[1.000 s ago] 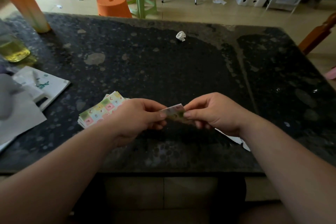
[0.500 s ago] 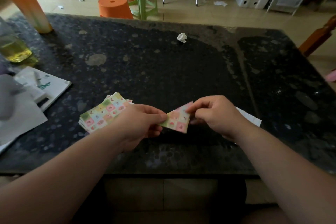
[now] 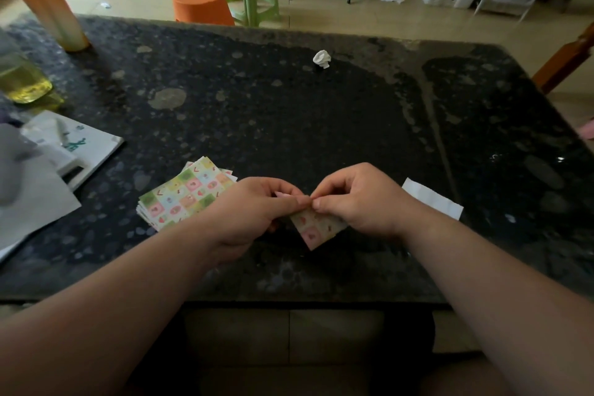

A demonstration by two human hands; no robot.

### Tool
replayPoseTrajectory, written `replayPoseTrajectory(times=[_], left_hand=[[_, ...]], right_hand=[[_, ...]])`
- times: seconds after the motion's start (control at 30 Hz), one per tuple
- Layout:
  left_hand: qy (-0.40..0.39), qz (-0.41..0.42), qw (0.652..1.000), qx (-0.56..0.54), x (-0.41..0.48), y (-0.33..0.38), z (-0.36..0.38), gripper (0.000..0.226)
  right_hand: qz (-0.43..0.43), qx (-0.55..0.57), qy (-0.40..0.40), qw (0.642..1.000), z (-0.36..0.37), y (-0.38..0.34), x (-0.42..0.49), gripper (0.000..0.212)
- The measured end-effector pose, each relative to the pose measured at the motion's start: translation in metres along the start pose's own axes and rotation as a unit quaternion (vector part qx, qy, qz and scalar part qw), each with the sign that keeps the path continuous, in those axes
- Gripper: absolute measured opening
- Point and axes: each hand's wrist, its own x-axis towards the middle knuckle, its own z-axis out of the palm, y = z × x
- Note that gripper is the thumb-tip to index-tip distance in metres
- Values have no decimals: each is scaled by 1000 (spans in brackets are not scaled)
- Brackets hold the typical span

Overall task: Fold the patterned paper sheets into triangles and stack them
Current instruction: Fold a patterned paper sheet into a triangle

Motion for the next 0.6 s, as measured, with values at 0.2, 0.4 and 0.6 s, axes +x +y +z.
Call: replayPoseTrajectory(times=[0.2,0.4,0.6], left_hand=[[-4,4,1000,13,1,-2,4,13],[0,-22,1000,12,4,0,-3,15],[13,-25,999,15,4,1,-10,15]], right_hand=[[56,32,-27,998,-5,-2,-1,20],[87,7,-37,995,-16,1,-2,22],[102,-2,-36,994,-33,5,-9,16]])
